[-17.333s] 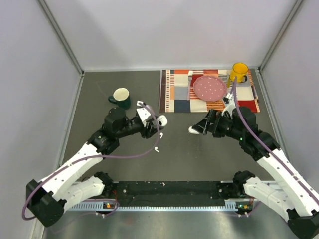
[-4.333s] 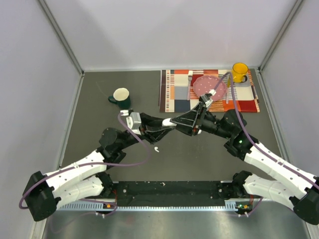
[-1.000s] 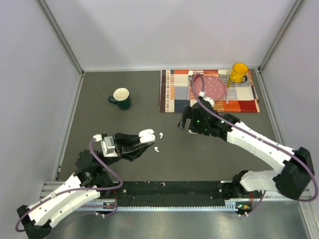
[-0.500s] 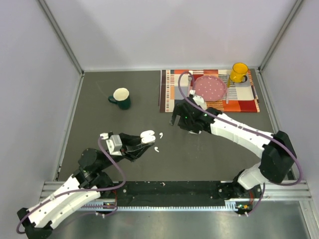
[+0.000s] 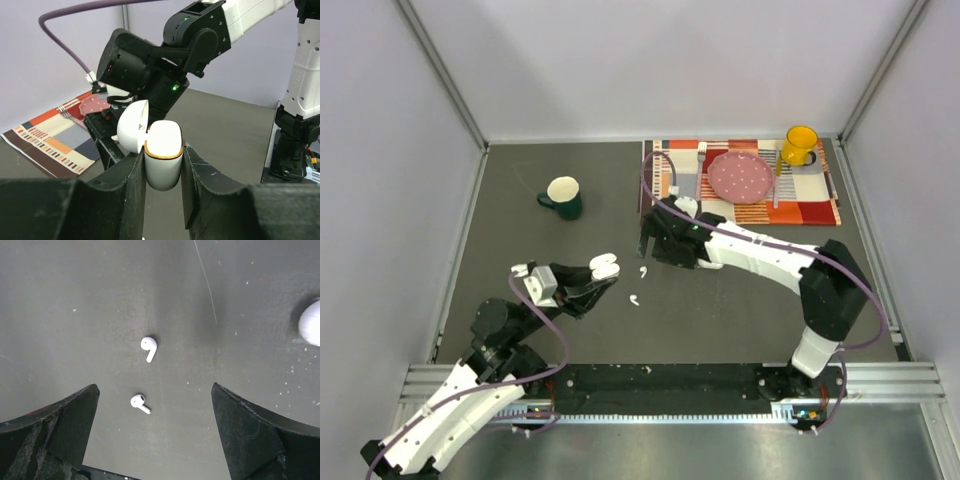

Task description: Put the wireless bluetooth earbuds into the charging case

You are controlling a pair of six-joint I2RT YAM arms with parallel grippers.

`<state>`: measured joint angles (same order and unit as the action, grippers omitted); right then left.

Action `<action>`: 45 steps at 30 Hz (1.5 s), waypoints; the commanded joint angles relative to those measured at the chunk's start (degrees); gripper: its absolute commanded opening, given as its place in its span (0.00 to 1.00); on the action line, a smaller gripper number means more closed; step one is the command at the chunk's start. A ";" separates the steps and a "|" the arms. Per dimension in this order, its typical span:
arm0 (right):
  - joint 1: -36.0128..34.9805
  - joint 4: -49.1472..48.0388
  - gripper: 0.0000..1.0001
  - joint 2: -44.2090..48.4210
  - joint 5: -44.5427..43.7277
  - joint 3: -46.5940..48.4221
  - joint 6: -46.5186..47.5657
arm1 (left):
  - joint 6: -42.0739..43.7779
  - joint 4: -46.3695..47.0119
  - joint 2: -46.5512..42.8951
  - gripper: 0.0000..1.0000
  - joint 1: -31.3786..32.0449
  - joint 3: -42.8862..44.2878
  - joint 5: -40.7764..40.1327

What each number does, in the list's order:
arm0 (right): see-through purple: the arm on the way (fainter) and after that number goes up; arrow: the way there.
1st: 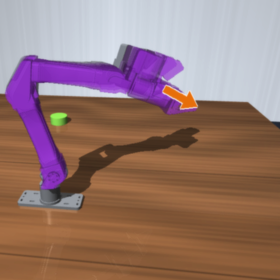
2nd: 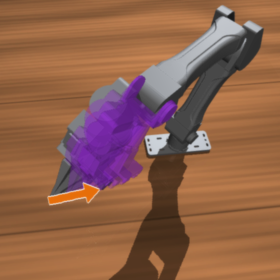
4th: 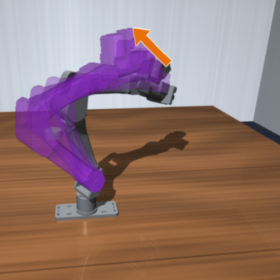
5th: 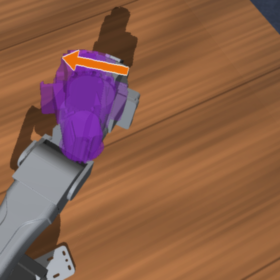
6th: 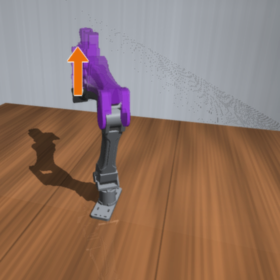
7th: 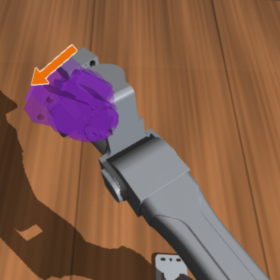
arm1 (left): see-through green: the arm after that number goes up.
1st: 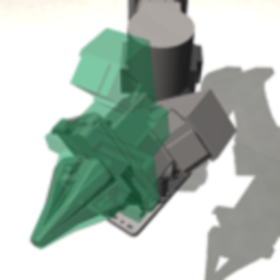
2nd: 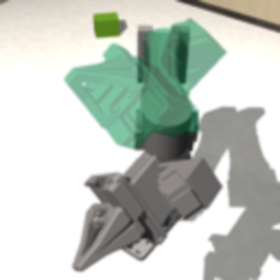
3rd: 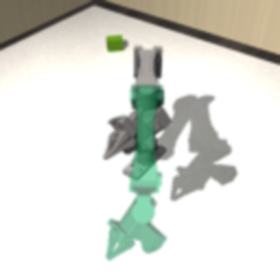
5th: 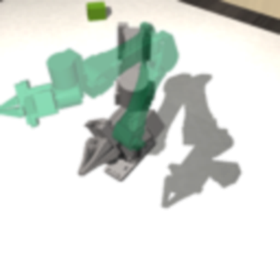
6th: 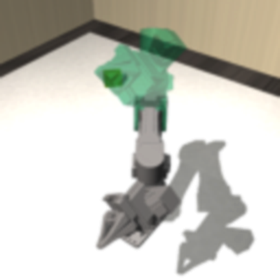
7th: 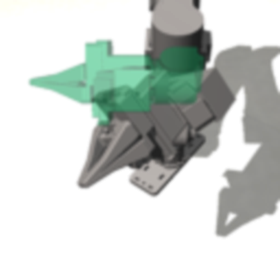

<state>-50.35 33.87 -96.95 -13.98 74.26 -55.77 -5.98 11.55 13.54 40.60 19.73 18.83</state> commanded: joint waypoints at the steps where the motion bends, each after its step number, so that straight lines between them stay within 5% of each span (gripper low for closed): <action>1: -0.89 -0.56 0.92 -3.68 0.18 3.26 -1.19 | -1.41 1.46 1.40 0.00 -1.66 1.63 3.49; 17: -1.95 -0.56 0.60 -14.14 -0.70 8.62 -2.24 | -0.97 -2.31 0.79 0.00 -2.28 4.62 4.11; 45: -3.97 5.42 0.46 -24.60 -5.89 18.11 2.42 | 0.62 -6.89 -1.15 0.00 -2.28 8.66 4.55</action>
<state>-53.49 37.30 -119.57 -17.21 89.03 -54.94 -5.93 4.03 12.84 38.65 26.33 23.09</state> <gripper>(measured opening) 0.474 0.339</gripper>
